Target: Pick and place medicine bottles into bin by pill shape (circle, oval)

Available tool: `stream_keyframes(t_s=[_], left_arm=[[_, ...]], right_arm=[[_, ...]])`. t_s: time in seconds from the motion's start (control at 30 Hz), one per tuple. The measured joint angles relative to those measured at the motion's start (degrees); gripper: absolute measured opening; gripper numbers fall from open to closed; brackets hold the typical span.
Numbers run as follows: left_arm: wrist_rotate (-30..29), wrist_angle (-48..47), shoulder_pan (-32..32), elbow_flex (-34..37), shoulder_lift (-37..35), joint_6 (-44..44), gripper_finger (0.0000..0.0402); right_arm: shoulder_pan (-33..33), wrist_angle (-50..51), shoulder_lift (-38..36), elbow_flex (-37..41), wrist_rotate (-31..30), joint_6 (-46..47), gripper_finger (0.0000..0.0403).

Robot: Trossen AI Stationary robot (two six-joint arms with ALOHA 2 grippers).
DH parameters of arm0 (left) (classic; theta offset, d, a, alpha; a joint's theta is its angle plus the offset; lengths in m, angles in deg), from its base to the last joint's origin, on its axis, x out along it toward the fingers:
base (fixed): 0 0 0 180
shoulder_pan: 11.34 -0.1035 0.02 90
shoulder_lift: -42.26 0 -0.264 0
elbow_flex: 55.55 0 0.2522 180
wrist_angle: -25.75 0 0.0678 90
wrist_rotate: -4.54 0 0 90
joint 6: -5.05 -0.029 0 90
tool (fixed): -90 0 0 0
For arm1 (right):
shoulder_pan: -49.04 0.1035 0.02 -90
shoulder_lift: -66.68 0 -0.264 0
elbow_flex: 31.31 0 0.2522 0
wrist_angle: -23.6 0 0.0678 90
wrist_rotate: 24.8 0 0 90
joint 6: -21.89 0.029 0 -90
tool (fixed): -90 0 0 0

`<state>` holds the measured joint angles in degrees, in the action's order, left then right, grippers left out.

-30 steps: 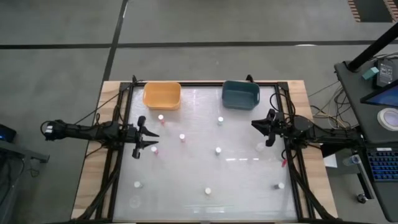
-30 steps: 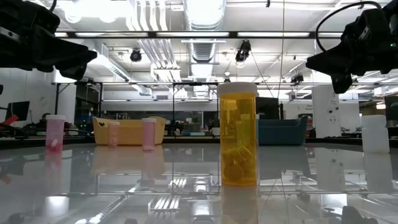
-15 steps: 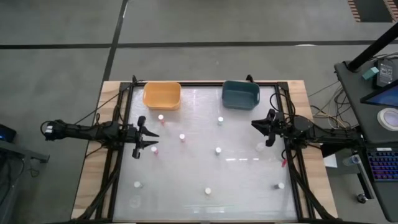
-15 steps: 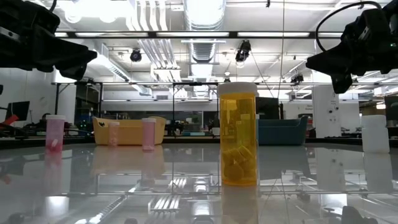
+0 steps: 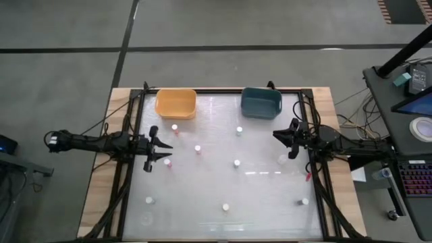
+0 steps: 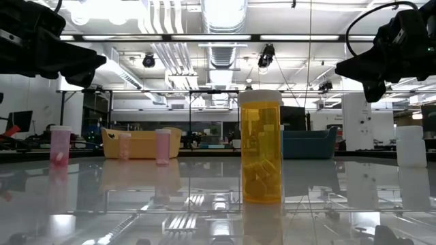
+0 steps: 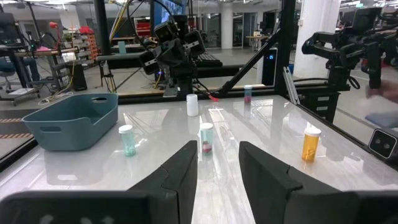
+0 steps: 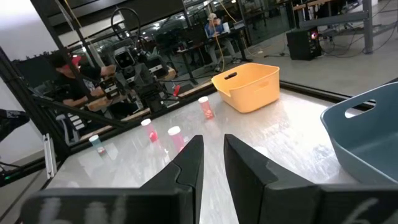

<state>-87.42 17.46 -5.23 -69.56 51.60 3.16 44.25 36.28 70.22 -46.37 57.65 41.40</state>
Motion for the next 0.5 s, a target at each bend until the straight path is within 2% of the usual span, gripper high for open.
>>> stream_keyframes(t_s=[0.3,0.43,0.5], left_arm=[[0.01,0.01,-0.01,0.00,0.00,0.01,0.0104],[0.02,0.02,-0.01,0.00,0.00,0.00,0.0104],[0.00,0.04,0.00,0.00,0.00,0.00,0.0104]], right_arm=[[0.00,-0.03,0.00,0.00,0.00,-0.30,0.0054],[-0.11,-1.05,-0.02,0.02,-0.14,-6.67,0.0054],[-0.11,-1.08,-0.02,0.02,-0.05,-4.03,0.0054]])
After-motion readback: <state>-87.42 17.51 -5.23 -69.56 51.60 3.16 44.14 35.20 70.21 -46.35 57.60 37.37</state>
